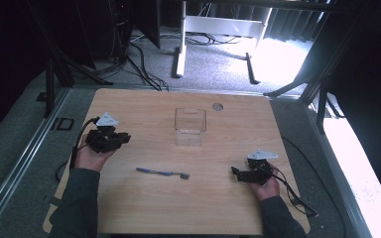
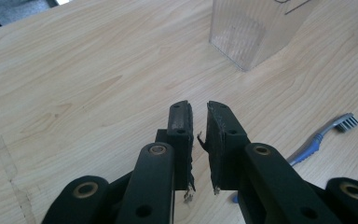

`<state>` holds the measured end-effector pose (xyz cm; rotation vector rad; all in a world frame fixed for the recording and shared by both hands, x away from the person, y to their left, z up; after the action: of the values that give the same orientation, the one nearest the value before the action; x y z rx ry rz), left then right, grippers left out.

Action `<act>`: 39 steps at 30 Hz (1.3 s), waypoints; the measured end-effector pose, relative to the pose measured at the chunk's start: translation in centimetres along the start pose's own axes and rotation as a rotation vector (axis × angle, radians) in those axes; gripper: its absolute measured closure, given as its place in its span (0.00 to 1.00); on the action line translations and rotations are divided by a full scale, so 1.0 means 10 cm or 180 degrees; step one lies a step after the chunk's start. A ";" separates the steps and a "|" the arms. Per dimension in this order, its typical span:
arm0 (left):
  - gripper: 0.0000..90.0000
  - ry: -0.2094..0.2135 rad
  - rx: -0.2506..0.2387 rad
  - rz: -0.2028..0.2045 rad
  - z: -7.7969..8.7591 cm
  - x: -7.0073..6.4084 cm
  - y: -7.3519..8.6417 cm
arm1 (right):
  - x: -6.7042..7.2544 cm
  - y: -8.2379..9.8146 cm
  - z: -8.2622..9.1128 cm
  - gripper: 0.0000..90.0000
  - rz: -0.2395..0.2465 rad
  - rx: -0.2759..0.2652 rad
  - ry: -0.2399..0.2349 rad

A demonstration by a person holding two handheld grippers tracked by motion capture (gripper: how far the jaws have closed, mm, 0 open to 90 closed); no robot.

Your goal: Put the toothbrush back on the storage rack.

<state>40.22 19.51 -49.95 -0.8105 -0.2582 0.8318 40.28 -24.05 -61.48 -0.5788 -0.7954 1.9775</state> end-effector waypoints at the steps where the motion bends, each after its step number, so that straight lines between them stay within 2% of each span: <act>1: 0.89 0.0004 0.0006 -0.0002 0.00 0.00 -0.01 | 0.00 0.00 0.00 0.20 -0.0001 0.0000 0.0000; 10: 0.86 0.0016 0.0018 -0.0082 -0.03 -0.07 -0.06 | 0.00 0.00 0.00 0.20 0.0003 0.0000 -0.0008; 22: 0.82 0.0181 0.0070 -0.0221 -0.12 -0.22 -0.09 | 0.00 0.00 0.00 0.20 0.0014 -0.0002 -0.0014; 27: 0.80 0.0205 0.0090 -0.0258 -0.15 -0.25 -0.11 | 0.00 0.00 -0.01 0.20 0.0018 -0.0003 -0.0014; 39: 0.79 0.0218 0.0167 -0.0452 -0.19 -0.31 -0.20 | -0.01 -0.01 -0.01 0.20 0.0029 -0.0004 -0.0014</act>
<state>40.22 15.36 -49.49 -0.7609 -0.2298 0.6738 40.38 -24.06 -61.48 -0.5799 -0.7982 1.9875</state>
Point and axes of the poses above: each handheld gripper's, and its own axes: z roughly backward along the jaws, y roughly out of its underside, x roughly to its left, the point moved 8 cm from there along -z, roughly forward along the jaws, and after that the axes turned 7 degrees about y, right-handed, at the moved point
